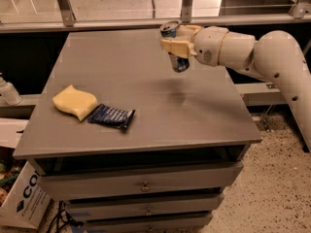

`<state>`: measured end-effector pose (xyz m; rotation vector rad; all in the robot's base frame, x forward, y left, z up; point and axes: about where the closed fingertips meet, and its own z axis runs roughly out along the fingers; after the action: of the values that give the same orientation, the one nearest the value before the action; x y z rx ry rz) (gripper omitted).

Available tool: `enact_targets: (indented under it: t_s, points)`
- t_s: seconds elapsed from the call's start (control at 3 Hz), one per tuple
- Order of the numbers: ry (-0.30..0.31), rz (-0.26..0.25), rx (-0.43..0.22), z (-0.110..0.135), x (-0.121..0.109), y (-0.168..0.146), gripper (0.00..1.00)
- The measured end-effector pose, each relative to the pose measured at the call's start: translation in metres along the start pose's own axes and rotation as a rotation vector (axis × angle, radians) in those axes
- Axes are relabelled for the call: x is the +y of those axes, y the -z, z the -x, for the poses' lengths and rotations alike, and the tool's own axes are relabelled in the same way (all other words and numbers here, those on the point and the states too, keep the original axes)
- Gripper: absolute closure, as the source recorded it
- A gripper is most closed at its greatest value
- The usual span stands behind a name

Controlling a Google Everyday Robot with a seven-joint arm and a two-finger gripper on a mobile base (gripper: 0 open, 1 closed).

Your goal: Place redbull can upright

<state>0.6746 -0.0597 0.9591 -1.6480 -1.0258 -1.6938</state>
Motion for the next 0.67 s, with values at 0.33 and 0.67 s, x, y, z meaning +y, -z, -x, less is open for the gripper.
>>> enact_targets:
  t_s: [0.33, 0.67]
  points:
    - [0.004, 0.001, 0.005, 0.012, 0.005, 0.011, 1.00]
    - [-0.042, 0.023, 0.030, 0.027, 0.009, 0.022, 1.00]
